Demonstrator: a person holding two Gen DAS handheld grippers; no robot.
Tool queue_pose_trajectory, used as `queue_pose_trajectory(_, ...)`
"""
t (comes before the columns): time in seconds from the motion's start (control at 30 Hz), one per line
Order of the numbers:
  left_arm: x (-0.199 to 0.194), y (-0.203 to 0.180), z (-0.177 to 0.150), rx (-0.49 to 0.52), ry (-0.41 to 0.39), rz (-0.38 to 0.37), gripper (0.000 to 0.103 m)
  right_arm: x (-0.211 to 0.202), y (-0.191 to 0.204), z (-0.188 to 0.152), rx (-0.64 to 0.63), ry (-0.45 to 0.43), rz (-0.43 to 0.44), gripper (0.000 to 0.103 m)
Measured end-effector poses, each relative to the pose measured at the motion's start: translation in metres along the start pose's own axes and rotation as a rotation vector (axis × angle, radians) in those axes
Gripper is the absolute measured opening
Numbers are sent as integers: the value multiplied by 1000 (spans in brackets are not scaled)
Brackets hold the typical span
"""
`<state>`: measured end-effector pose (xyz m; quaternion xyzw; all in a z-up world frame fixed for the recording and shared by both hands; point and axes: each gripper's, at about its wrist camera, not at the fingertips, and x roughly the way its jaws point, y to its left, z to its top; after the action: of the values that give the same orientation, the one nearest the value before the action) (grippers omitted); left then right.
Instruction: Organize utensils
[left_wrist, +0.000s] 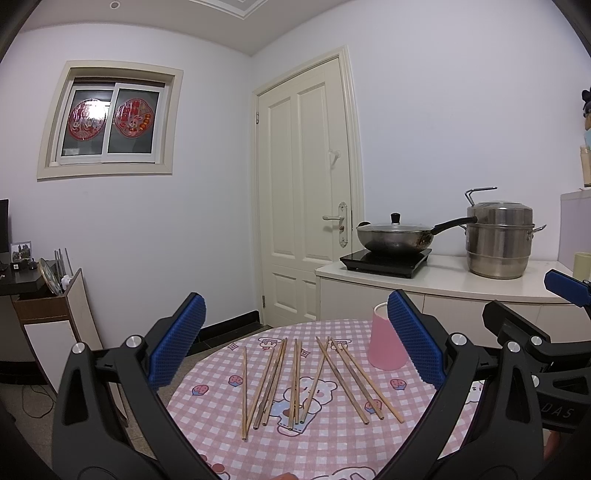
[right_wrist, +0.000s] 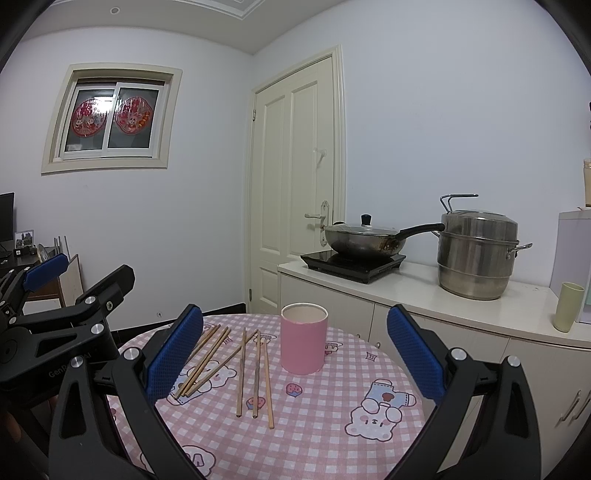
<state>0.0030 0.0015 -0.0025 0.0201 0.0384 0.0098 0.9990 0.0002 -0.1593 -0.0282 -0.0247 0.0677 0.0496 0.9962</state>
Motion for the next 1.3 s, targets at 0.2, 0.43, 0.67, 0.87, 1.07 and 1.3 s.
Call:
queue_pose_trajectory(0.2,1,0,0,2,-2,2,97,1,0,0,1,3,1,96)
queue_pose_trajectory(0.43,1,0,0,2,-2,2,97,1,0,-1,4,4,2,96)
queue_pose_trajectory(0.67,1,-1,0,2,-1,3,97,2,-1,-1,5,8,3,96)
queue_pose_trajectory(0.87,1,0,-1,1,0,4,97,3,-1,-3,11,13,5,96)
queue_pose_trajectory(1.07,3,0,-4,0,1,2,97,5,1,-6,18,17,13,96)
queue_pose_trajectory(1.3,16,6,-11,-20,39,-14,97,17,3,-9,18,38,31,96)
